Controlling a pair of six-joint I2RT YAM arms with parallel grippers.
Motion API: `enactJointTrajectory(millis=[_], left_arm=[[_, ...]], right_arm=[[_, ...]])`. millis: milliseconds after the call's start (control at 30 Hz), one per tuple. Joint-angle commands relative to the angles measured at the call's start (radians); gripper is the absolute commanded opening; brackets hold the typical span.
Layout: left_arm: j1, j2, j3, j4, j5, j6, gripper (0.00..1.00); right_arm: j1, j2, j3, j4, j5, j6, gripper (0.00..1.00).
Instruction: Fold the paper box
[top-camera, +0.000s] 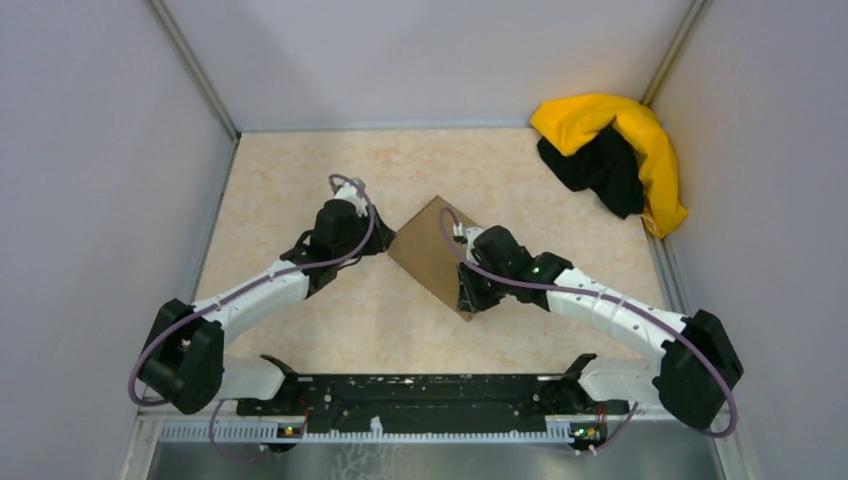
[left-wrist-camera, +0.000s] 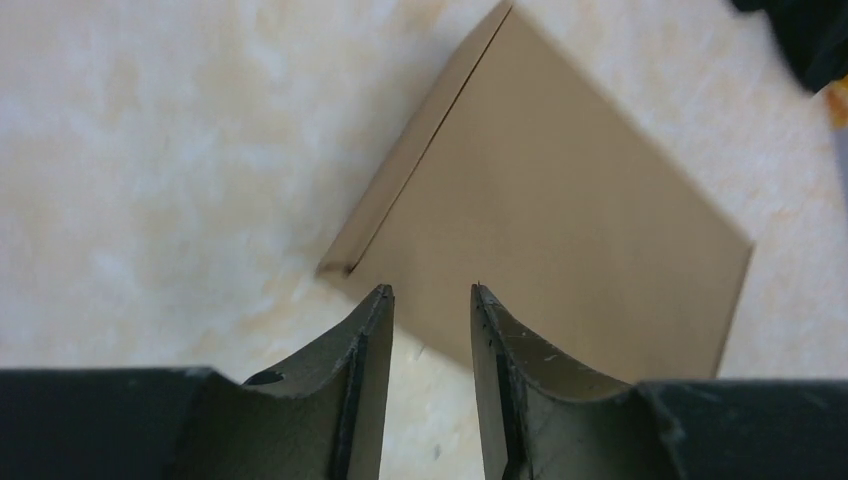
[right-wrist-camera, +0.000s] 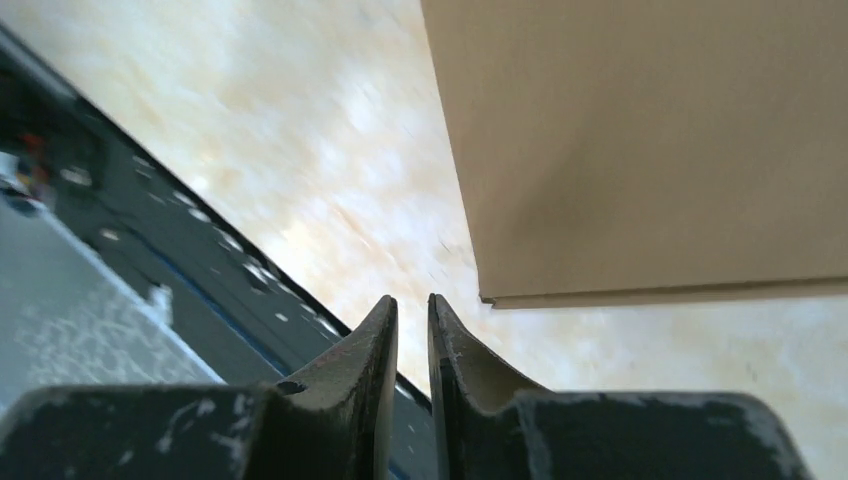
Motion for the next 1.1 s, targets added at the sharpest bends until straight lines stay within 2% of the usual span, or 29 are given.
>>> enactJointTrajectory(millis=[0, 133, 233, 333, 400, 433, 500, 533, 567, 600, 633, 800, 867, 967, 1067], left_arm=[[-0.006, -0.098, -0.111, -0.144, 0.031, -0.059, 0.41], [-0.005, -0.210, -0.161, -0.190, 0.011, -0.067, 0.45], [0.003, -0.252, -0.148, -0.190, -0.058, -0.038, 0.59], [0.055, -0.199, -0.063, -0.194, -0.054, 0.013, 0.69], [0.103, -0.124, 0.016, -0.210, -0.020, 0.046, 0.73], [0.129, -0.079, 0.055, -0.218, 0.003, 0.058, 0.77], [0.179, 0.001, 0.114, -0.222, 0.059, 0.072, 0.80], [0.196, 0.038, 0.136, -0.214, 0.101, 0.079, 0.91], [0.208, 0.076, 0.158, -0.209, 0.137, 0.085, 0.98], [0.217, 0.116, 0.188, -0.215, 0.158, 0.088, 0.99], [0.221, 0.152, 0.224, -0.218, 0.176, 0.094, 0.99], [0.227, 0.310, 0.331, -0.254, 0.218, 0.104, 0.99], [0.227, 0.345, 0.346, -0.254, 0.215, 0.106, 0.99], [0.227, 0.380, 0.355, -0.249, 0.216, 0.109, 0.99], [0.227, 0.394, 0.352, -0.237, 0.215, 0.114, 0.99]], right_arm=[[0.007, -0.006, -0.067, -0.067, 0.057, 0.047, 0.19], [0.006, -0.040, -0.067, -0.048, 0.087, 0.078, 0.30], [-0.038, -0.079, -0.043, -0.063, 0.166, 0.097, 0.34], [-0.171, -0.113, -0.038, -0.072, 0.202, 0.130, 0.34], [-0.221, -0.162, -0.032, -0.097, 0.292, 0.154, 0.36], [-0.228, -0.200, -0.034, -0.106, 0.355, 0.168, 0.42], [-0.240, -0.262, -0.049, -0.116, 0.462, 0.199, 0.62], [-0.248, -0.278, -0.057, -0.121, 0.492, 0.211, 0.70], [-0.258, -0.286, -0.066, -0.125, 0.509, 0.224, 0.73], [-0.267, -0.282, -0.074, -0.135, 0.522, 0.238, 0.83], [-0.272, -0.273, -0.081, -0.141, 0.526, 0.247, 0.87], [-0.276, -0.283, -0.151, -0.152, 0.650, 0.367, 0.89], [-0.291, -0.302, -0.191, -0.126, 0.679, 0.401, 0.83], [-0.341, -0.274, -0.225, -0.100, 0.658, 0.443, 0.67], [-0.379, -0.238, -0.257, -0.007, 0.611, 0.431, 0.63]])
